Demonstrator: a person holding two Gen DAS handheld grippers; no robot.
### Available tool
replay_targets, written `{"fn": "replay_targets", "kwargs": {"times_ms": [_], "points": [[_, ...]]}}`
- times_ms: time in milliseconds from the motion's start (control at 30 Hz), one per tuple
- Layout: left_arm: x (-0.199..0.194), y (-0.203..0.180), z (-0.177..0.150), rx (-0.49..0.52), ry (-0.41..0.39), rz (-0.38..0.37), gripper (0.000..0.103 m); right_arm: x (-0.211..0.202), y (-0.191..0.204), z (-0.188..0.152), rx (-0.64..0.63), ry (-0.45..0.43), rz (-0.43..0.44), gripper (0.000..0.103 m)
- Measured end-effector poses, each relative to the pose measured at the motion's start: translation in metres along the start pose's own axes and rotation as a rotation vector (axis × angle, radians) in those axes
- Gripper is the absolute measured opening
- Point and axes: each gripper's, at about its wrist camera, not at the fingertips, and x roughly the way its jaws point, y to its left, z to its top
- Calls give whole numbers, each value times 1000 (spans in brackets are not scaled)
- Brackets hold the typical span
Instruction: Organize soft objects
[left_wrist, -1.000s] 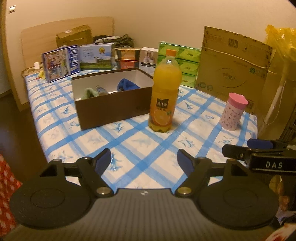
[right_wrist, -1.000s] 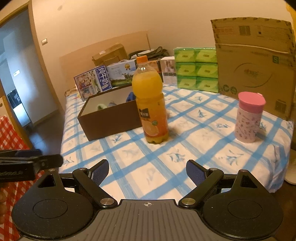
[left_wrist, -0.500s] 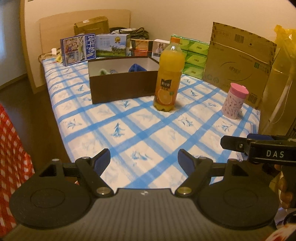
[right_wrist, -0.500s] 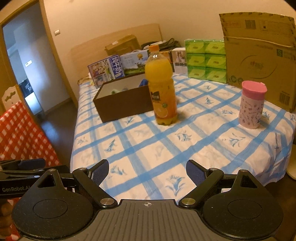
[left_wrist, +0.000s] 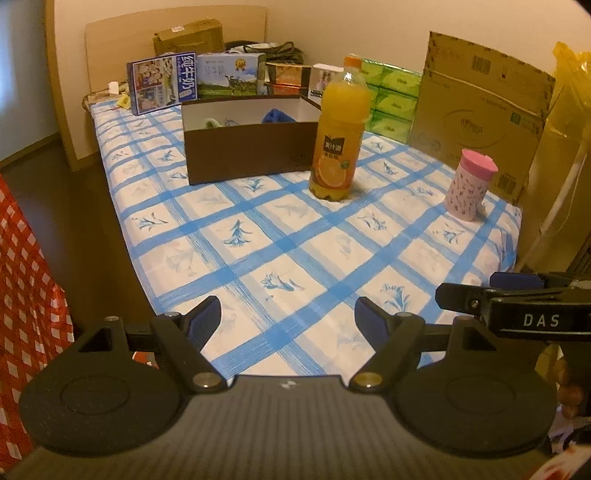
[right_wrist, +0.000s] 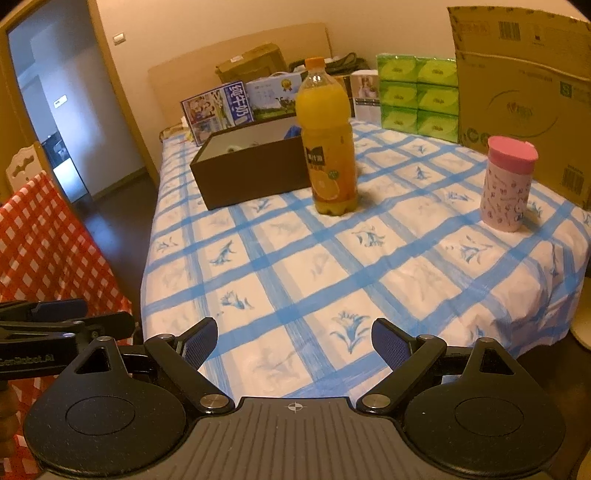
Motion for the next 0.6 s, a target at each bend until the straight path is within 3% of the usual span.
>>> {"fn": "replay_targets", "kwargs": {"times_ms": [600], "points": [[19, -3, -3, 24, 42, -35, 78, 9, -6, -7, 18, 30, -27, 90]]}}
